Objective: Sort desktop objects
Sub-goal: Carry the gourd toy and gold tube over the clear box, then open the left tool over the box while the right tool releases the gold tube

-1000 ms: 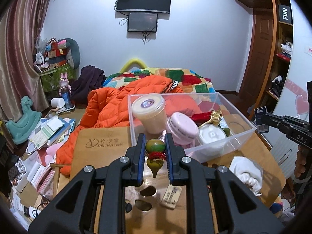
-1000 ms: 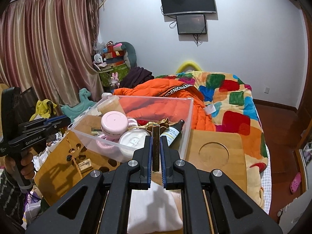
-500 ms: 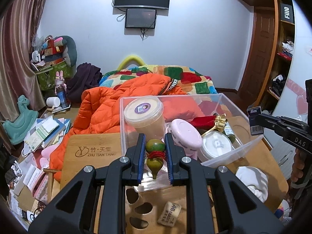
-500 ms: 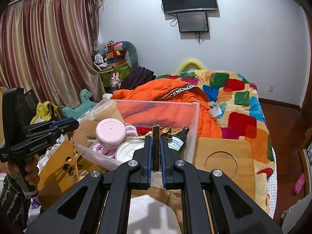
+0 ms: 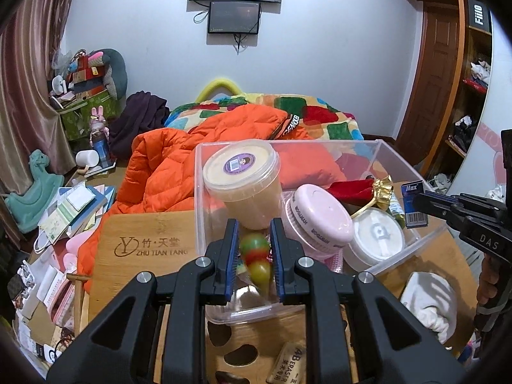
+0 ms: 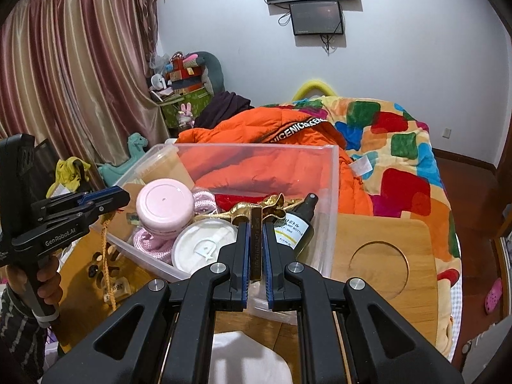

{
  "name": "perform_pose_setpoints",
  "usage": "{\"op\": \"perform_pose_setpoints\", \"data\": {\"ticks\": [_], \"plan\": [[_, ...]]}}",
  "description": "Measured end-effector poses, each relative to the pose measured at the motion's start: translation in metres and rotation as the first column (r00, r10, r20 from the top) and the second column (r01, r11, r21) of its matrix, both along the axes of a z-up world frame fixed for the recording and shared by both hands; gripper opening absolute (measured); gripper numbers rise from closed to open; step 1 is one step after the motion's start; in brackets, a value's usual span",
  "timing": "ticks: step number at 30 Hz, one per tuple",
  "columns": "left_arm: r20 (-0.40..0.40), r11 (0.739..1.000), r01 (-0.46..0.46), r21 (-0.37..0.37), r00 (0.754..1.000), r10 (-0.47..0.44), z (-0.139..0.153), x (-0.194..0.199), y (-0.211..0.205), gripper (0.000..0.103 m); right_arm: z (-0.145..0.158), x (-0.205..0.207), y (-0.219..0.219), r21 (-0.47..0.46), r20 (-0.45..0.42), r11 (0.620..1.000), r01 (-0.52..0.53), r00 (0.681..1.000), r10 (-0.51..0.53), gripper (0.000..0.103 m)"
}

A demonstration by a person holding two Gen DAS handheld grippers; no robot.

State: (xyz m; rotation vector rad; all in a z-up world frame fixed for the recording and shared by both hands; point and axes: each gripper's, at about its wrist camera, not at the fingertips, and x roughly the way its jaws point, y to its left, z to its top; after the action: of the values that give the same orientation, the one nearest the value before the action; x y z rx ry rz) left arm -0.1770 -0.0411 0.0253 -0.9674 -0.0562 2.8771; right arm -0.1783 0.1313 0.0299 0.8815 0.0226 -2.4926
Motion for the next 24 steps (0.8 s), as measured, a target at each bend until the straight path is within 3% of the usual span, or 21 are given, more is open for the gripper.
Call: {"op": "perform_pose_setpoints", "data": {"ticks": [13,22,24], "plan": [[-0.004,1.0,0.002,0.018,1.0,-0.001,0.004,0.008,-0.002,0.024,-0.006,0.007,-0.006,0.039,-0.004,0.999,-0.008,1.0,0.008,0.009],[-0.049,1.0,-0.013,0.023,0.999,0.014,0.021,0.024,-0.01,0.027,0.001,0.023,0.002,0.031,-0.011,0.999,0.013,1.0,-0.013,0.023],[-0.058,0.999,-0.02,0.027,0.998,0.021,0.025,0.029,-0.013,0.029,0.005,0.028,0.004,0.028,-0.016,0.999,0.019,1.0,-0.018,0.031]]}}
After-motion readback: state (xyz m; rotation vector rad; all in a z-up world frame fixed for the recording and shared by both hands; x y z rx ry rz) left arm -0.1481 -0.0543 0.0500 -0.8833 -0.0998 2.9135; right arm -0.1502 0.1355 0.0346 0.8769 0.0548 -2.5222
